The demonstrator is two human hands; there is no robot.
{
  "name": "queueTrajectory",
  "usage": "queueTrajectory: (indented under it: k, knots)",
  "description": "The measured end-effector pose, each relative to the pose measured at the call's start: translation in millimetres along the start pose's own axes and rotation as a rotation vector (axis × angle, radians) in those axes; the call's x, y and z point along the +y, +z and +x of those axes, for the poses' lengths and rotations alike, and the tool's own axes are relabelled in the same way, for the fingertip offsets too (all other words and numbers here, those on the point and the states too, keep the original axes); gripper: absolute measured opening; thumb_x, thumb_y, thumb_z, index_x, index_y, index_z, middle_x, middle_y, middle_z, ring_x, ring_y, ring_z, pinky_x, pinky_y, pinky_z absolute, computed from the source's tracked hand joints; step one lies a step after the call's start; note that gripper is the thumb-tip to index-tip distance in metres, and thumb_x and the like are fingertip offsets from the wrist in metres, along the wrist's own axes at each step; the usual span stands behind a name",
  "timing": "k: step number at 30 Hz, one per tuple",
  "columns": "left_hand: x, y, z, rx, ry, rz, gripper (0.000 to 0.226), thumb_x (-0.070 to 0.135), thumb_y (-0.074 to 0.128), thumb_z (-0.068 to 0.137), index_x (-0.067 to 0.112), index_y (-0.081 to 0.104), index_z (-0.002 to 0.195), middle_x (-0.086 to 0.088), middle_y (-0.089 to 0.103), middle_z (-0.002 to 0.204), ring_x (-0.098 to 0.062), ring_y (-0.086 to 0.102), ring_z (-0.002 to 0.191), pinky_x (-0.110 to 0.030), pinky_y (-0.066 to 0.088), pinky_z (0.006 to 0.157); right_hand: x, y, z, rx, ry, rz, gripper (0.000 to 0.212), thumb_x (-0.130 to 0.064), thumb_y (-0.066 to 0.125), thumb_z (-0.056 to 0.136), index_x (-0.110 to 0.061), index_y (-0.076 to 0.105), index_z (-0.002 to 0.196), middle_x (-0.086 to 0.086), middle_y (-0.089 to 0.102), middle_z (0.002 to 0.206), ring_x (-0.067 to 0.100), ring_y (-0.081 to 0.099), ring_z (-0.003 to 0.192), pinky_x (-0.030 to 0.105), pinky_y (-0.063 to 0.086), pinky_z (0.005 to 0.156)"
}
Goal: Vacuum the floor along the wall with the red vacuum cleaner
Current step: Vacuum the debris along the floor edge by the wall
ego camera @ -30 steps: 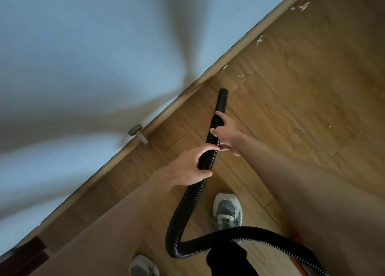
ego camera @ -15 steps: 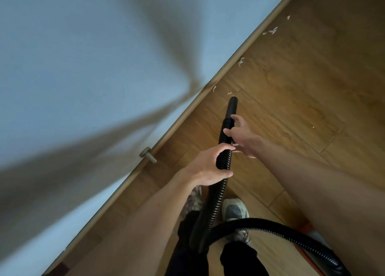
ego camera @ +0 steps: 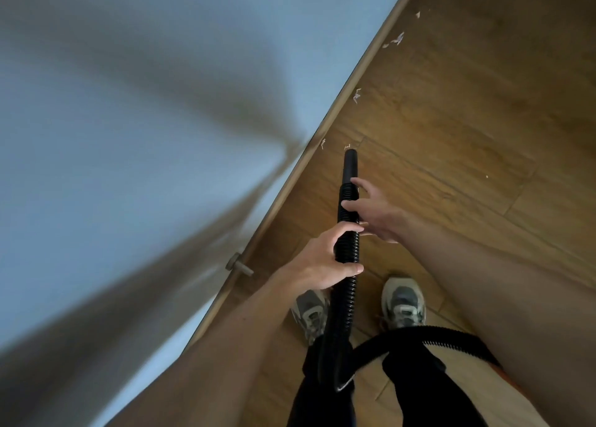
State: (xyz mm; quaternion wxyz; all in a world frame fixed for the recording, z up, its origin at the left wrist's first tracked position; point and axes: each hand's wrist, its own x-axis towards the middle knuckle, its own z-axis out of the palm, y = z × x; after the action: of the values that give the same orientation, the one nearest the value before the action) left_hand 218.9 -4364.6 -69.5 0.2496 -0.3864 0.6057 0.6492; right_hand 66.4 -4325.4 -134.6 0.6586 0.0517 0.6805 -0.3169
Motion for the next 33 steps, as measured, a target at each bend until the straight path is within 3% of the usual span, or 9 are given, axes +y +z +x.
queueTrajectory:
  k: [2, 5, 8, 11, 13, 15, 20, 25, 33]
  knots:
    - [-2, 0, 4, -0.005, 0.002, -0.011, 0.054, 0.022, 0.075, 0.085, 0.043, 0.047, 0.126, 0.008, 0.055, 0.12, -0.007, 0.058, 0.104, -0.02, 0.05, 0.078, 0, 4, 6, -0.025, 0.017, -0.036, 0.067, -0.004, 0.059, 0.095, -0.038, 0.037, 0.148, 0.012, 0.059, 0.123, 0.027, 0.068, 0.093, 0.032, 0.058, 0.052]
    - [-1, 3, 11, -0.019, -0.005, 0.007, 0.051, 0.02, 0.077, 0.083, 0.034, 0.047, 0.122, 0.002, 0.055, 0.114, -0.007, 0.057, 0.097, -0.015, 0.049, 0.069, 0, 9, 11, -0.077, 0.058, -0.085, 0.065, -0.006, 0.058, 0.095, -0.041, 0.038, 0.146, 0.011, 0.056, 0.12, 0.03, 0.068, 0.096, 0.039, 0.063, 0.064]
    - [1, 8, 18, -0.017, -0.008, -0.033, 0.052, 0.01, 0.077, 0.082, 0.02, 0.047, 0.124, 0.001, 0.053, 0.102, -0.002, 0.051, 0.084, -0.008, 0.046, 0.064, 1, 8, 16, -0.096, 0.074, -0.092, 0.065, -0.006, 0.059, 0.095, -0.04, 0.039, 0.146, 0.009, 0.057, 0.122, 0.027, 0.068, 0.095, 0.029, 0.058, 0.054]
    - [-5, 10, 23, 0.007, -0.01, -0.028, 0.054, 0.002, 0.074, 0.082, 0.018, 0.047, 0.125, 0.0, 0.05, 0.1, -0.002, 0.049, 0.082, -0.008, 0.046, 0.066, 1, 3, 25, -0.109, 0.084, -0.097, 0.066, -0.005, 0.062, 0.094, -0.041, 0.039, 0.145, 0.009, 0.057, 0.12, 0.029, 0.068, 0.095, 0.025, 0.052, 0.045]
    - [-7, 10, 26, 0.011, -0.034, -0.045, 0.055, 0.003, 0.073, 0.083, 0.023, 0.045, 0.126, -0.006, 0.051, 0.11, -0.003, 0.05, 0.087, -0.014, 0.052, 0.072, 1, 2, 31, -0.126, 0.086, -0.11, 0.068, -0.004, 0.063, 0.094, -0.041, 0.039, 0.145, 0.01, 0.056, 0.12, 0.03, 0.067, 0.096, 0.023, 0.048, 0.041]
    - [-9, 12, 28, 0.015, -0.055, -0.058, 0.056, 0.004, 0.073, 0.083, 0.025, 0.045, 0.127, -0.012, 0.051, 0.117, -0.007, 0.051, 0.091, -0.029, 0.056, 0.082, 3, 1, 37, -0.149, 0.089, -0.135, 0.068, -0.004, 0.063, 0.094, -0.041, 0.039, 0.146, 0.008, 0.056, 0.122, 0.03, 0.066, 0.098, 0.023, 0.048, 0.041]
    - [-18, 13, 31, 0.051, -0.084, -0.068, 0.058, 0.006, 0.073, 0.083, 0.029, 0.044, 0.128, -0.014, 0.053, 0.117, -0.017, 0.057, 0.101, -0.038, 0.056, 0.087, 9, 10, 47, -0.148, 0.019, -0.221, 0.069, -0.007, 0.062, 0.093, -0.038, 0.035, 0.148, 0.007, 0.056, 0.126, 0.026, 0.065, 0.102, 0.028, 0.054, 0.055]
    - [-21, 8, 41, 0.09, -0.085, -0.017, 0.059, 0.003, 0.068, 0.085, 0.032, 0.043, 0.13, -0.007, 0.056, 0.111, -0.021, 0.058, 0.104, -0.046, 0.058, 0.087, 8, 13, 56, -0.017, -0.12, -0.255, 0.07, -0.009, 0.062, 0.09, -0.035, 0.034, 0.148, 0.005, 0.049, 0.136, 0.03, 0.06, 0.112, 0.048, 0.056, 0.092]
    - [0, 21, 59, 0.009, -0.021, 0.09, 0.061, 0.003, 0.069, 0.084, 0.032, 0.043, 0.131, -0.004, 0.055, 0.109, -0.016, 0.058, 0.095, -0.036, 0.059, 0.08, 4, -27, 49, 0.008, -0.065, -0.21, 0.069, -0.008, 0.059, 0.094, -0.037, 0.033, 0.15, 0.001, 0.05, 0.125, 0.028, 0.062, 0.104, 0.049, 0.059, 0.085]
